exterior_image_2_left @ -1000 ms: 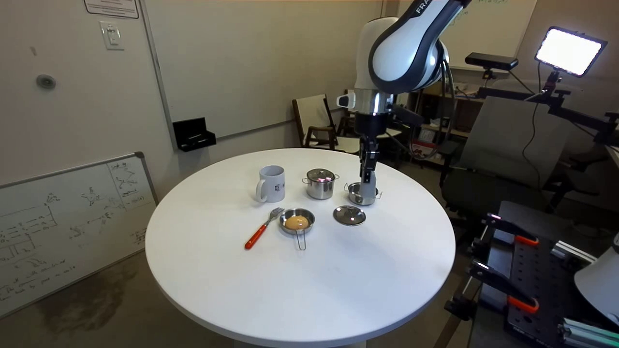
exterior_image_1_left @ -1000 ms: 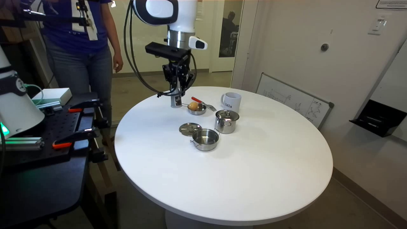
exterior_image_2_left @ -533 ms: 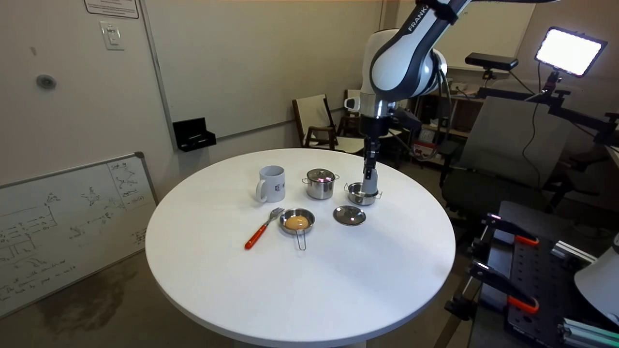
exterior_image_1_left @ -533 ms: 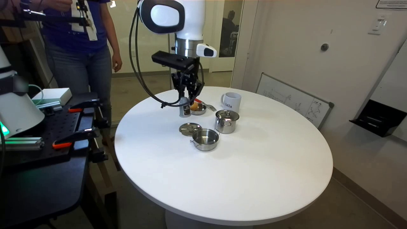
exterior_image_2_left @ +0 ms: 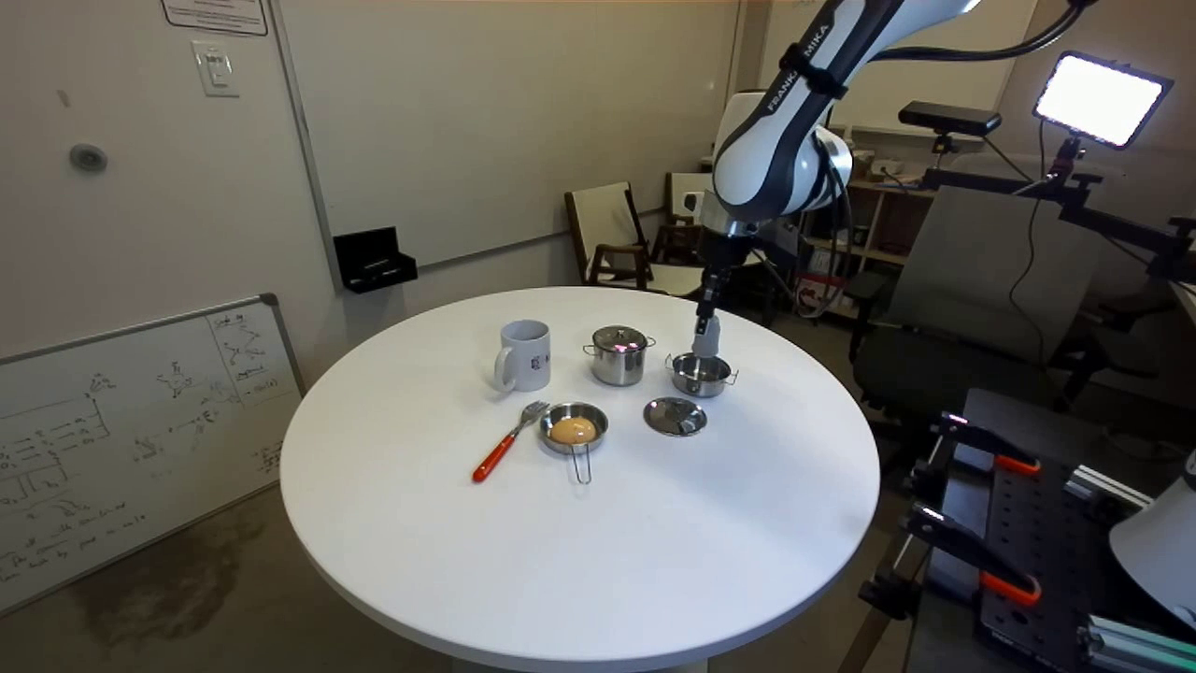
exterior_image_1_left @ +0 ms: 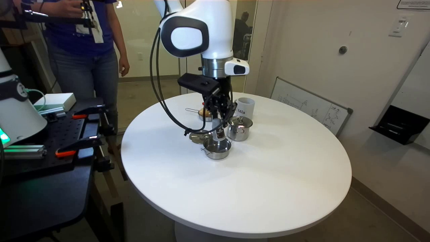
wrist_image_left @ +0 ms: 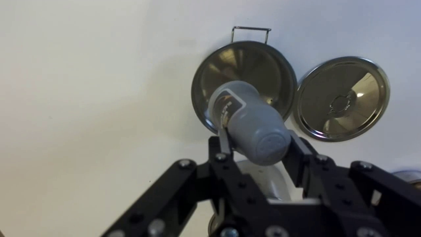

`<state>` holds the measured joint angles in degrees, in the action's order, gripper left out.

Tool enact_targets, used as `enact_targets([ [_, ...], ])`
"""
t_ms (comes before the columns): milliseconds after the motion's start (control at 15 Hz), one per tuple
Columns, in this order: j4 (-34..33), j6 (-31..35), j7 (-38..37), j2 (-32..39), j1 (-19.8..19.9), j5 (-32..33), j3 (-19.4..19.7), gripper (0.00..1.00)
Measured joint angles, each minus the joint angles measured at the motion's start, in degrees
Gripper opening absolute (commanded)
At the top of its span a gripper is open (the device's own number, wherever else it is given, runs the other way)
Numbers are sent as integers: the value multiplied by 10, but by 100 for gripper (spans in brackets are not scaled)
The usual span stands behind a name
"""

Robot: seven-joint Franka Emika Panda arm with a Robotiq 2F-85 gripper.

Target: Pick the salt shaker and put it in the uncovered pot

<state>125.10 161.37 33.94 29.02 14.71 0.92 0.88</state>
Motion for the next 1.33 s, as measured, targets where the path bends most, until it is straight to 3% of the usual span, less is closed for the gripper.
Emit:
enact_targets([
  [667, -51, 4, -55, 64, 7, 3, 0, 16],
  [733, -53, 4, -57, 67, 8, 3, 0, 66],
  [867, -56, 3, -58, 72, 10, 3, -1, 73],
  [1067, -56, 2, -62, 74, 12, 3, -3, 95],
  [1333, -56, 2, -77, 74, 13, 3, -7, 100],
])
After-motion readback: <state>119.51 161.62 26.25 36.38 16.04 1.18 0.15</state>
